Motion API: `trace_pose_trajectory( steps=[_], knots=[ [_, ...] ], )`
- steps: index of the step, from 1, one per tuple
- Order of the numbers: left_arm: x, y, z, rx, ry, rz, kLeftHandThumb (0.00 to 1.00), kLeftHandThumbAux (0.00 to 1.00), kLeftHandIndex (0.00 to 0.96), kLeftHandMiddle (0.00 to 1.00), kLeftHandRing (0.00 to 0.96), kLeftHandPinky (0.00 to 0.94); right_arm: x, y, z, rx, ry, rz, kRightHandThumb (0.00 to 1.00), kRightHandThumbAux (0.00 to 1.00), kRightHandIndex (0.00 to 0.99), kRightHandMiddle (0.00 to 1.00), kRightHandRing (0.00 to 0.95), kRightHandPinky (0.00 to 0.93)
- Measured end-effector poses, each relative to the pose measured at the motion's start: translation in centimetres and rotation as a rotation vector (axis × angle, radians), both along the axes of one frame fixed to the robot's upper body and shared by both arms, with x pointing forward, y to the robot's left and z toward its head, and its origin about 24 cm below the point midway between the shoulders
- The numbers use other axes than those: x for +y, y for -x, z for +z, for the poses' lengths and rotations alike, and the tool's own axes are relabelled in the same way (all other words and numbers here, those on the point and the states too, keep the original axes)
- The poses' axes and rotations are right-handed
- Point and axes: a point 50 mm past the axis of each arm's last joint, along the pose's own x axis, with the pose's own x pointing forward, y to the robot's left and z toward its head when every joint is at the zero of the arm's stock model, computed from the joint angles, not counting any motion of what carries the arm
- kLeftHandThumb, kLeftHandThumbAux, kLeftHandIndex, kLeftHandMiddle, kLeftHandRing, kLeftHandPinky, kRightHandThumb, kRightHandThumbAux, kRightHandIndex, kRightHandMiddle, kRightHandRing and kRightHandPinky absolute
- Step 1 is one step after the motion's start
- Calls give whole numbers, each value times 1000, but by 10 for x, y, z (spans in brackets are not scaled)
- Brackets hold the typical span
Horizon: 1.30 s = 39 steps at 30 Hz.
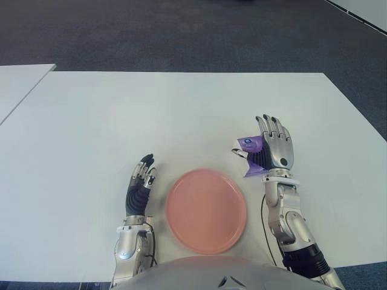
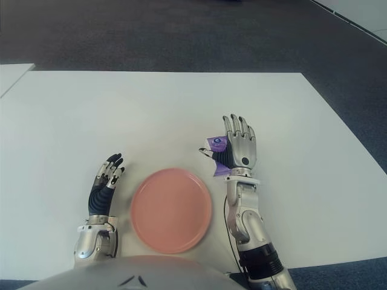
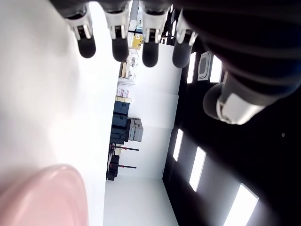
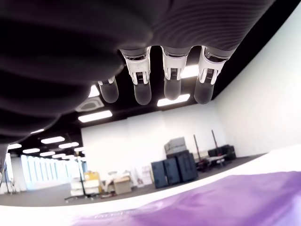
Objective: Put the tissue paper into the plate.
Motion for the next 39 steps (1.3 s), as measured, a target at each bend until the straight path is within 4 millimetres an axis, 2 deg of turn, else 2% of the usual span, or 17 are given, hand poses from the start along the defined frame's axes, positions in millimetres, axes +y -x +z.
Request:
trace_pose_trajectory(
  steps=[7, 14, 21, 29, 39],
  knots=[
    [0, 0, 0, 0, -1, 0, 134, 527, 168, 139, 113, 121, 0, 7, -7, 32, -8, -2, 132, 427, 0, 0, 0, 0],
    [1, 0, 0, -1, 4, -2, 101, 511, 85, 76, 46, 34, 2, 13, -11, 45, -18, -1, 139, 443, 0, 0, 0, 0],
    [3, 0, 0, -2, 8, 8, 122, 531, 119, 110, 81, 107, 3, 17, -15, 60, -25, -3, 142, 441, 0, 0, 0, 0],
    [3, -2, 0, -4, 7, 5, 139, 553, 151, 129, 105, 115, 3, 20, -17, 62, -24, -9, 146, 441, 0, 0, 0, 0],
    [4, -3, 0, -6, 9, 6, 129, 538, 136, 126, 101, 106, 2, 24, -20, 60, -24, -15, 155, 455, 0, 0, 0, 0]
  ],
)
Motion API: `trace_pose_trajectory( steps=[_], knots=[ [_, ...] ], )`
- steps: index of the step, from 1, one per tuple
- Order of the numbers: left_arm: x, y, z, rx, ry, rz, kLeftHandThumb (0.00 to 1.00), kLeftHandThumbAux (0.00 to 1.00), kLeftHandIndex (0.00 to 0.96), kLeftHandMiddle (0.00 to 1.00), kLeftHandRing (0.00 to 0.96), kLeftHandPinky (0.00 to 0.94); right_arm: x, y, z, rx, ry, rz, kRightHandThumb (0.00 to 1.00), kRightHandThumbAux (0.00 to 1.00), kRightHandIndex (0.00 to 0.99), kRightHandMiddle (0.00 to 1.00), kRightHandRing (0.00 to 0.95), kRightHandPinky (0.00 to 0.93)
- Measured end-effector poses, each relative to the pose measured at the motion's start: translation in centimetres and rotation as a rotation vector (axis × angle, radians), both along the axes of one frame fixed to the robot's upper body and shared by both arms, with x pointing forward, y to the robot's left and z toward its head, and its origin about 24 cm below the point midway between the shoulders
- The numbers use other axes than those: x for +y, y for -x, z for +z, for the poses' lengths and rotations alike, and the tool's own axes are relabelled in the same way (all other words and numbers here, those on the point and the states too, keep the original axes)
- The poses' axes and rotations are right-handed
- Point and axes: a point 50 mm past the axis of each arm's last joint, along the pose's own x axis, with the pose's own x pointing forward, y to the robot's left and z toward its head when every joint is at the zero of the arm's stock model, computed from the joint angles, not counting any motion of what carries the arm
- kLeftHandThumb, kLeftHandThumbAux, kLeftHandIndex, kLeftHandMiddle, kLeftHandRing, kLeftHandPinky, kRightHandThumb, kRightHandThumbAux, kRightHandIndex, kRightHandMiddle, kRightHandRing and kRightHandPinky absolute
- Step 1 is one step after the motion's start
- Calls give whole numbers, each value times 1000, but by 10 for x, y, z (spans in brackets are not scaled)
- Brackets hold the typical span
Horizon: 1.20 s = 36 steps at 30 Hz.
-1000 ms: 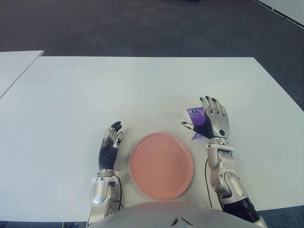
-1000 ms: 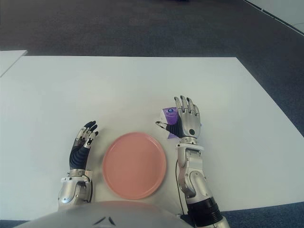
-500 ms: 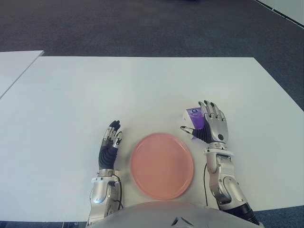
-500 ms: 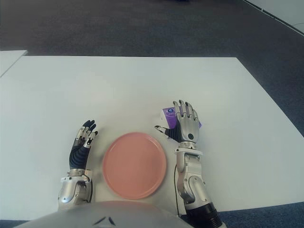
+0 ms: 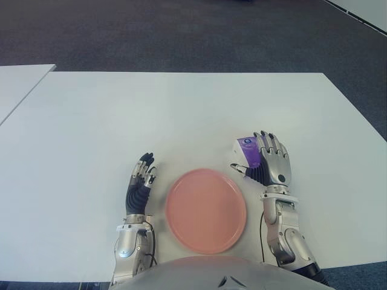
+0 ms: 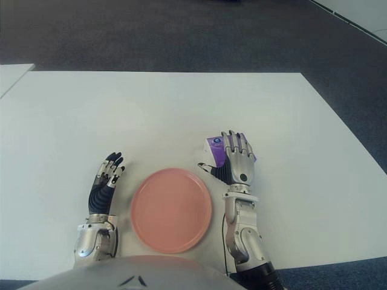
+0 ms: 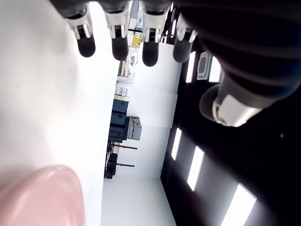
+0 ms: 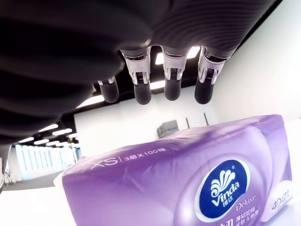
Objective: Put the tissue paper into the plate.
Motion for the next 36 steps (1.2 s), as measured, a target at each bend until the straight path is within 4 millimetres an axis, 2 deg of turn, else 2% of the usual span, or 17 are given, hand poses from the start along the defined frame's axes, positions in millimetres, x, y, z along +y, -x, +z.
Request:
trace_pose_trajectory(
  steps=[10, 36],
  knots=[
    [1, -4, 0, -11, -5, -4, 125, 525, 164, 128, 97, 85, -2, 0, -3, -4, 4, -9, 165, 462, 0, 0, 0, 0],
    [5, -10, -1, -16, -12, 7, 130, 540, 145, 122, 76, 57, -10, -3, -7, -14, 34, -1, 190, 461, 0, 0, 0, 0]
  ],
)
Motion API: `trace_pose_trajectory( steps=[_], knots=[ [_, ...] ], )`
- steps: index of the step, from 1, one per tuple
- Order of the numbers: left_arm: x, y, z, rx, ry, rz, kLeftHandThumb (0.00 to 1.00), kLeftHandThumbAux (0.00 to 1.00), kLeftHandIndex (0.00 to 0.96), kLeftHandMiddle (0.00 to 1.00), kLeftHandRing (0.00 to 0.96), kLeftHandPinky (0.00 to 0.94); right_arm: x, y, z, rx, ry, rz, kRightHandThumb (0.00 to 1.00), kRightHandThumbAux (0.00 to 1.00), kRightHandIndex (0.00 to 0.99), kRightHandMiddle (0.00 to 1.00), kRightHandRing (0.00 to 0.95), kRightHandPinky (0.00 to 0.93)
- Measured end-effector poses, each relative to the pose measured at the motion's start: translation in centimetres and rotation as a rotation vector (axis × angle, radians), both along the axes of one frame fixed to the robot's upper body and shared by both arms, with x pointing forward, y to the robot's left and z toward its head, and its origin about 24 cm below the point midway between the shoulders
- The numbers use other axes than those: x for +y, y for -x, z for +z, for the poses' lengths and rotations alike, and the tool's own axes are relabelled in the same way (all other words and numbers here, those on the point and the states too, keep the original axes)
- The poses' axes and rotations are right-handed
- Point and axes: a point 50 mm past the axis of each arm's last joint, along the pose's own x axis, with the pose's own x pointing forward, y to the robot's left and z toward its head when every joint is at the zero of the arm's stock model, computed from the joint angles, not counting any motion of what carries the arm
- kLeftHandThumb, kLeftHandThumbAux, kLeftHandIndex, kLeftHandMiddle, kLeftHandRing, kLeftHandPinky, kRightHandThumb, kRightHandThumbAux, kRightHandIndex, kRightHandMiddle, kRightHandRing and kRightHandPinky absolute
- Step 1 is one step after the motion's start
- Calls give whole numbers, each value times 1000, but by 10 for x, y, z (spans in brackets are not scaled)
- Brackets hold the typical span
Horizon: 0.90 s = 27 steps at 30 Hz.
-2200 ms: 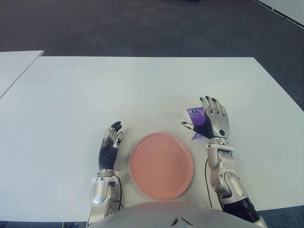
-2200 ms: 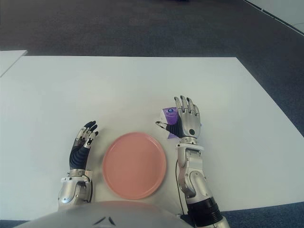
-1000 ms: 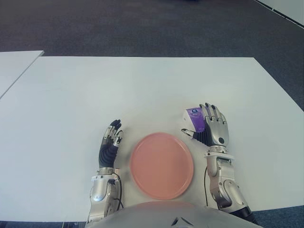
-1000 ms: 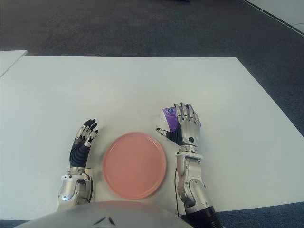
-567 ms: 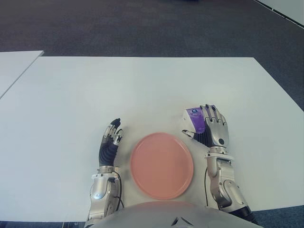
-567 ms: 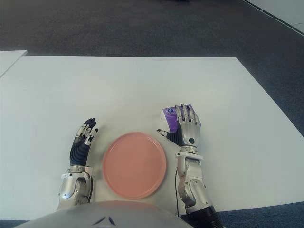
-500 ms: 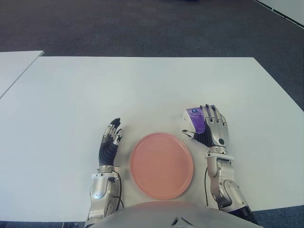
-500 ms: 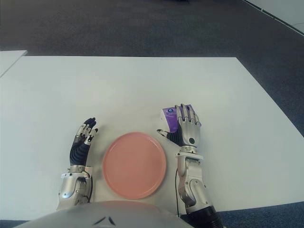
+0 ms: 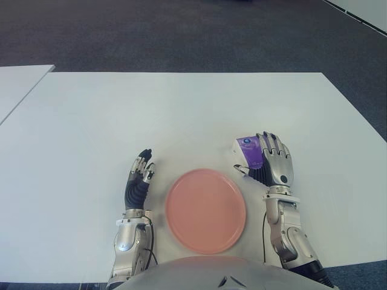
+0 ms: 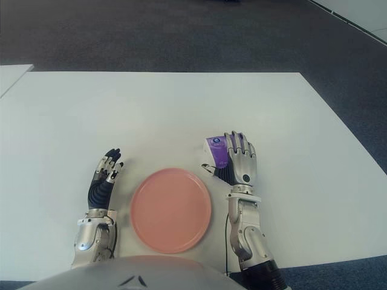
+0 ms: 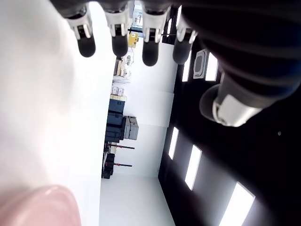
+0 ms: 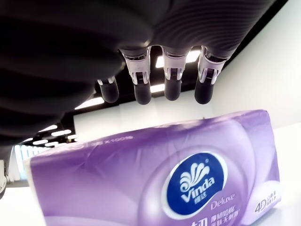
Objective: Put the tissue paper into the plate.
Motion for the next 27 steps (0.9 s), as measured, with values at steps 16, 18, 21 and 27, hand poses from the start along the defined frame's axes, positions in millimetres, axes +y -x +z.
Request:
trace_pose_trajectory(
  steps=[16, 18, 21, 27],
  knots=[
    [-1, 1, 1, -20, -25, -6, 111, 549, 164, 140, 109, 110, -2, -7, 2, 4, 7, 5, 151, 446, 0, 1, 0, 0],
    [-1, 1, 1, -21, -37, -11, 104, 548, 163, 136, 106, 100, -3, -8, 0, 12, 6, 4, 148, 445, 0, 1, 0, 0],
    [-2, 1, 1, -21, -47, -16, 102, 549, 167, 135, 108, 108, -3, -9, -3, 23, 5, 4, 150, 446, 0, 1, 0, 0],
    [-1, 1, 1, -18, -56, -10, 107, 542, 180, 142, 113, 118, -4, -13, -6, 34, 0, 12, 155, 448, 0, 0, 0, 0]
  ],
)
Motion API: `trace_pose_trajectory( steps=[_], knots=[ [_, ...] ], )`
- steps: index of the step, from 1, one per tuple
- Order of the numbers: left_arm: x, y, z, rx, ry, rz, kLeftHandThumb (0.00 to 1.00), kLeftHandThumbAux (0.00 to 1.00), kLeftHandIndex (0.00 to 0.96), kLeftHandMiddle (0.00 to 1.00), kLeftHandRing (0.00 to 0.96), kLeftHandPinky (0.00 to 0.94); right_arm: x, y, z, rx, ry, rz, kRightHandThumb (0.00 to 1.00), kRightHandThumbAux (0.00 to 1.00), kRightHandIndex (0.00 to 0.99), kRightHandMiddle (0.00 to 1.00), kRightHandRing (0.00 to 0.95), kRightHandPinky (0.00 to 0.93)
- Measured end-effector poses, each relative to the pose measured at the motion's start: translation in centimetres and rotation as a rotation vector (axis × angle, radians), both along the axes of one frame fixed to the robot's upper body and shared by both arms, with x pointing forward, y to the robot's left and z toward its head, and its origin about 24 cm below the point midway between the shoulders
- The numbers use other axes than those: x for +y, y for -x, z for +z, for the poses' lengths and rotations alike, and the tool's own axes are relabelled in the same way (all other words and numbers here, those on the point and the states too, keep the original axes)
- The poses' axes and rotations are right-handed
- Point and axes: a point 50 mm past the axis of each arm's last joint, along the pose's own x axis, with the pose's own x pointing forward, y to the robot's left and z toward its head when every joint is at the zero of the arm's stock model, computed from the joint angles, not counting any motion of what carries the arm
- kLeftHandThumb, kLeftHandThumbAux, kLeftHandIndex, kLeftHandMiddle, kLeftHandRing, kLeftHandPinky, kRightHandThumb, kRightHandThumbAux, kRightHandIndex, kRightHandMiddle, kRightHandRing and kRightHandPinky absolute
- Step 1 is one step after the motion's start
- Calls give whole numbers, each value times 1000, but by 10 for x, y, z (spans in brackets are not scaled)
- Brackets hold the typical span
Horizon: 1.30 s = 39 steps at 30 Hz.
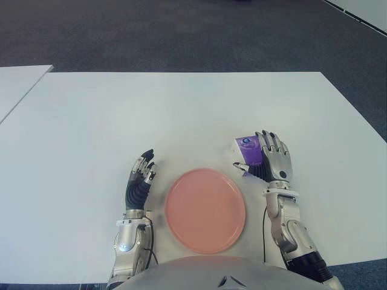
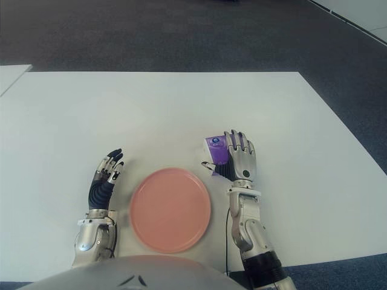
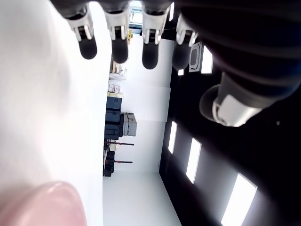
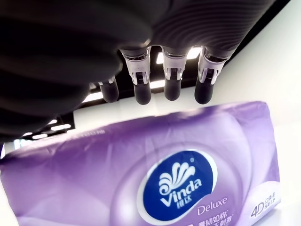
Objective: Put the tissue paper into the plate.
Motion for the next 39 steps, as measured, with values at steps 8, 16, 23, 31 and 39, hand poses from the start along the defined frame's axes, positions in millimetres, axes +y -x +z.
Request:
trace_pose_trajectory(
  steps=[8, 16, 23, 31, 39],
  knots=[
    [0, 0, 0, 1, -4, 5, 125, 545, 187, 149, 126, 138, -3, -3, -4, 11, 1, 6, 160, 454, 0, 0, 0, 0],
    [0, 0, 0, 1, -3, 6, 131, 552, 202, 159, 139, 149, -5, -7, -6, 13, 10, 6, 155, 450, 0, 0, 0, 0],
    [0, 0, 0, 0, -4, 8, 127, 536, 206, 155, 129, 130, -7, -8, -13, 24, 3, -2, 138, 428, 0, 13, 0, 0],
    [1, 1, 0, 2, -4, 14, 120, 534, 200, 144, 109, 108, -7, -11, -20, 15, 7, -6, 153, 417, 0, 26, 0, 0],
    [1, 3, 1, 2, -5, 17, 109, 539, 210, 147, 111, 119, -8, -11, -26, 15, 5, -6, 177, 421, 17, 44, 0, 0]
  ],
)
